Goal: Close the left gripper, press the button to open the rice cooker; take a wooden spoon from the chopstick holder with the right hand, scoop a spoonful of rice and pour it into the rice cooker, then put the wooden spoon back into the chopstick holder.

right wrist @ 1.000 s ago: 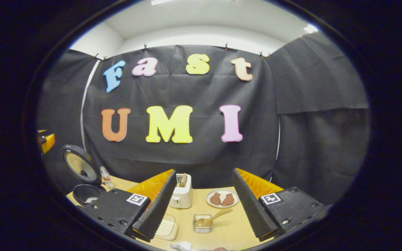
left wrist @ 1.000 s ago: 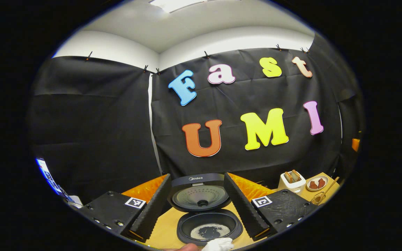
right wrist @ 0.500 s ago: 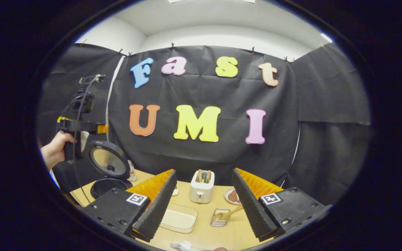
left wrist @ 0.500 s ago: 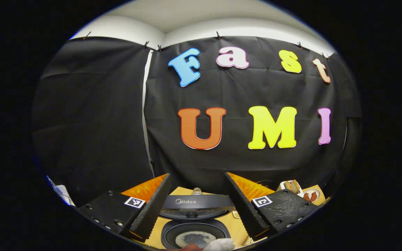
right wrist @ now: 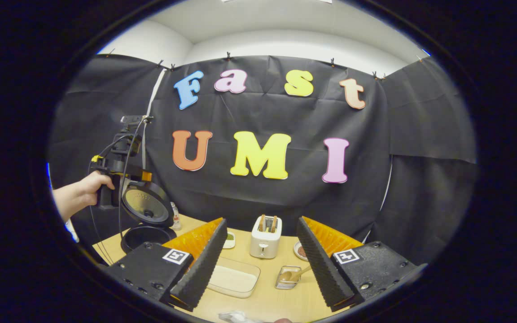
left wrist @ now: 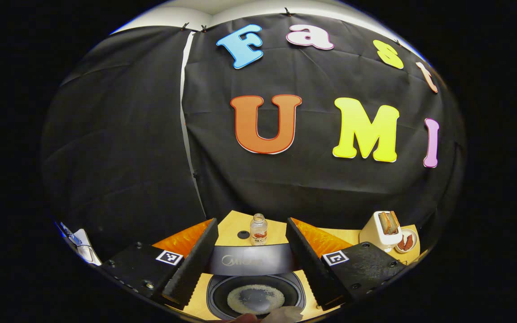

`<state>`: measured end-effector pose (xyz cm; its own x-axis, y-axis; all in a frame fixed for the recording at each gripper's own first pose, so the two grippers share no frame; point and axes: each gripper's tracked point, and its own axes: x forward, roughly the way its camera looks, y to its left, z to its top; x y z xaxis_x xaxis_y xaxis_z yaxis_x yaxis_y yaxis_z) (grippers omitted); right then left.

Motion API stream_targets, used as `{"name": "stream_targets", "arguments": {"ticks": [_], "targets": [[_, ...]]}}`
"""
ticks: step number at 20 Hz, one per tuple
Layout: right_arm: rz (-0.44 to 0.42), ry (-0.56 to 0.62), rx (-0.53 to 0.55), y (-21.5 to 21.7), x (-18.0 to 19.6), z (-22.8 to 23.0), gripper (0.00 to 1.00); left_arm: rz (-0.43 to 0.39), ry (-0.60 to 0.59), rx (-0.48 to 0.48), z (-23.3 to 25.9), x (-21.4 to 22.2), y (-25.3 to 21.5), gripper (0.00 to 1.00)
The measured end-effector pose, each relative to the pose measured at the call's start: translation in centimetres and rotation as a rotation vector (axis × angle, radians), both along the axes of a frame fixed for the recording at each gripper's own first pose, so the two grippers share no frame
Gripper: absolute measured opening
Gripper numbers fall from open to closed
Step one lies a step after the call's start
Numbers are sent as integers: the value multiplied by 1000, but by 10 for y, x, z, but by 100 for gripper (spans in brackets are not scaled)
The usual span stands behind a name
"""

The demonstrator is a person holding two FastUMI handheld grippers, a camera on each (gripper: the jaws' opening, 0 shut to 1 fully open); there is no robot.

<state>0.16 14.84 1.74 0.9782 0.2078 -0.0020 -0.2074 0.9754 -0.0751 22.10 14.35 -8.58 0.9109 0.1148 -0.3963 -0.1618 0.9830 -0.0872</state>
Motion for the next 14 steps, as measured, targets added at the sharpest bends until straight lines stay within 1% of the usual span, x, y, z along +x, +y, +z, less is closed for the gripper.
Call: {"name": "stream_targets", "arguments": {"ticks": [1, 2, 6, 8, 9, 10, 11, 12, 14], "targets": [[-2, 1, -2, 0, 0, 1, 97, -4, -1, -1, -2, -5, -1, 98], [-1, 2, -4, -2, 0, 1, 100, -4, -7, -7, -2, -9, -2, 98], [-1, 7, -10, -2, -2, 2, 100, -19, -26, 2, -10, -27, -9, 99], [4, 15, -11, -2, -5, 0, 100, -31, -16, -8, -18, -38, -15, 99], [4, 18, -15, -3, -7, -1, 100, -35, 1, -14, -26, -46, -18, 99], [3, 20, -22, -3, -8, -2, 97, -38, 11, -22, -36, -52, -20, 99], [3, 20, -27, -4, -10, -4, 97, -43, 37, -36, -48, -61, -25, 99], [3, 27, -32, -4, -11, -5, 100, -45, 76, -59, -64, -71, -29, 99], [3, 37, -36, -5, -12, -9, 100, -44, 117, -46, -89, -88, -31, 100]]}}
